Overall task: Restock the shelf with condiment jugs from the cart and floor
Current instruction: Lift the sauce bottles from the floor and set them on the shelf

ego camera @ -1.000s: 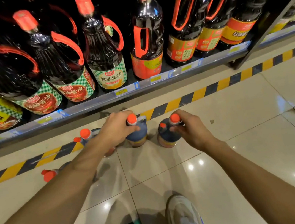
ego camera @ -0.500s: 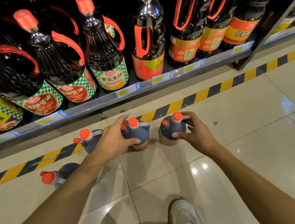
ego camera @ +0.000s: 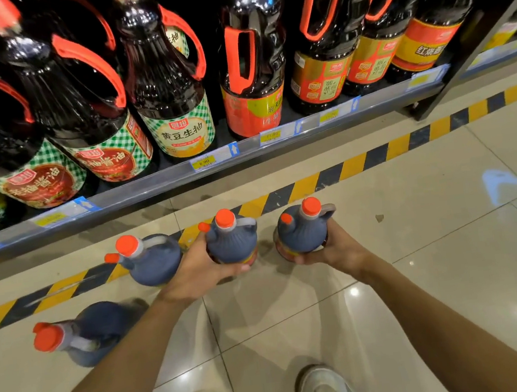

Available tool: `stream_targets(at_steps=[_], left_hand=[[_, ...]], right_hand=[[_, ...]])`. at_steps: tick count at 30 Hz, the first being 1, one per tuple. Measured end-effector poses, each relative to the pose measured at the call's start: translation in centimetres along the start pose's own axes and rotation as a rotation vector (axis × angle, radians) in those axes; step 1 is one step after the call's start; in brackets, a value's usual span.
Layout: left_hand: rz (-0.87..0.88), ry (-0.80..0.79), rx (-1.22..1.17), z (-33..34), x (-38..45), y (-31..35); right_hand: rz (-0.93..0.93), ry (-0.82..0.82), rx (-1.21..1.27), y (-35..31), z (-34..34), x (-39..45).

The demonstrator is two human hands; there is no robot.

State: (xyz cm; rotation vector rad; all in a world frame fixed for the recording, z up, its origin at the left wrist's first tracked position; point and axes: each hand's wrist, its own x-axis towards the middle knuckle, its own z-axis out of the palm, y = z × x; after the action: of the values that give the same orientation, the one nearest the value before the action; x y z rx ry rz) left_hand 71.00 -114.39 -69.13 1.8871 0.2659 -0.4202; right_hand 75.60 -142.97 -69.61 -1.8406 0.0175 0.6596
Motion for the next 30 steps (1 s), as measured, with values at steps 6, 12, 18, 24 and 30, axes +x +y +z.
stream_targets(at_steps=[6, 12, 18, 24, 30], left_hand=[[0.009, 0.012, -0.056, 0.1, 0.6, 0.8], [0.019, -0.006, -0.147, 0.5, 1.1, 1.3], [-0.079, -0.099, -0.37, 1.2, 0.9, 1.1], [-0.154, -0.113, -0.416, 1.5, 0.0, 1.9], [-0.067, -0.054, -0.455, 0.2, -1.9, 7.8]], right_hand=[[-0.015, -0.037, 0.051, 0.1, -0.1, 0.3], [-0.011, -0.063, 0.124, -0.6, 0.0, 0.7], [0.072, -0.08, 0.275, -0.1, 1.8, 0.4], [0.037, -0.022, 0.37, -1.2, 1.9, -0.5], [-0.106, 0.025, 0.384, -7.4, 0.2, -2.4]])
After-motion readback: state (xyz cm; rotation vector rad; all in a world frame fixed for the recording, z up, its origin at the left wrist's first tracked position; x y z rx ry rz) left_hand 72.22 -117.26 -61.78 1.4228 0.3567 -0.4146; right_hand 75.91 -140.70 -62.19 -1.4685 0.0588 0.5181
